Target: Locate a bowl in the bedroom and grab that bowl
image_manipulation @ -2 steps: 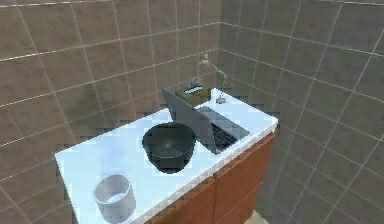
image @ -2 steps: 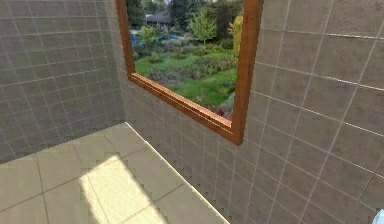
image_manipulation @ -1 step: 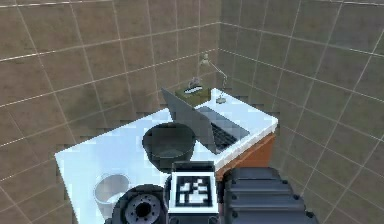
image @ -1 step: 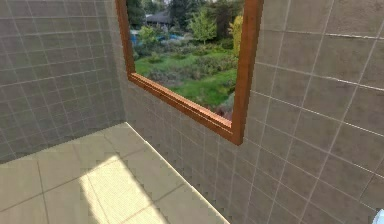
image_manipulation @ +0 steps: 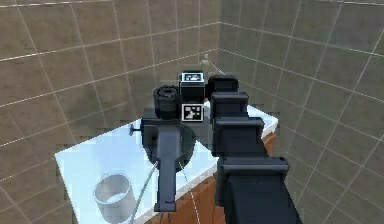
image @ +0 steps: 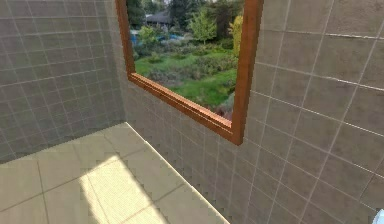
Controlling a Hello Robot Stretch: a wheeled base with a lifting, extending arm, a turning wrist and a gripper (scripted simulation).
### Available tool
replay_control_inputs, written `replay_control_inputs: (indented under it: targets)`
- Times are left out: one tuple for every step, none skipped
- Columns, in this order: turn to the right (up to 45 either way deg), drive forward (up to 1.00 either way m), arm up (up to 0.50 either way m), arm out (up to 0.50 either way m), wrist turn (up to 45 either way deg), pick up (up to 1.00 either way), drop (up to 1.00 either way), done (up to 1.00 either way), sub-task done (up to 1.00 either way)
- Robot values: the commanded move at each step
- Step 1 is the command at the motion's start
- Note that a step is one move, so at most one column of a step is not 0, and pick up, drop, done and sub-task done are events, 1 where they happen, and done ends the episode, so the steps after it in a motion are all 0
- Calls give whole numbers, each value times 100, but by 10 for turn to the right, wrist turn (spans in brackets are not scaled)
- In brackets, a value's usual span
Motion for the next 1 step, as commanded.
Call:
replay_control_inputs:
  targets:
    - [0, 0, 0, 0, 450, 0, 0, 0, 0]
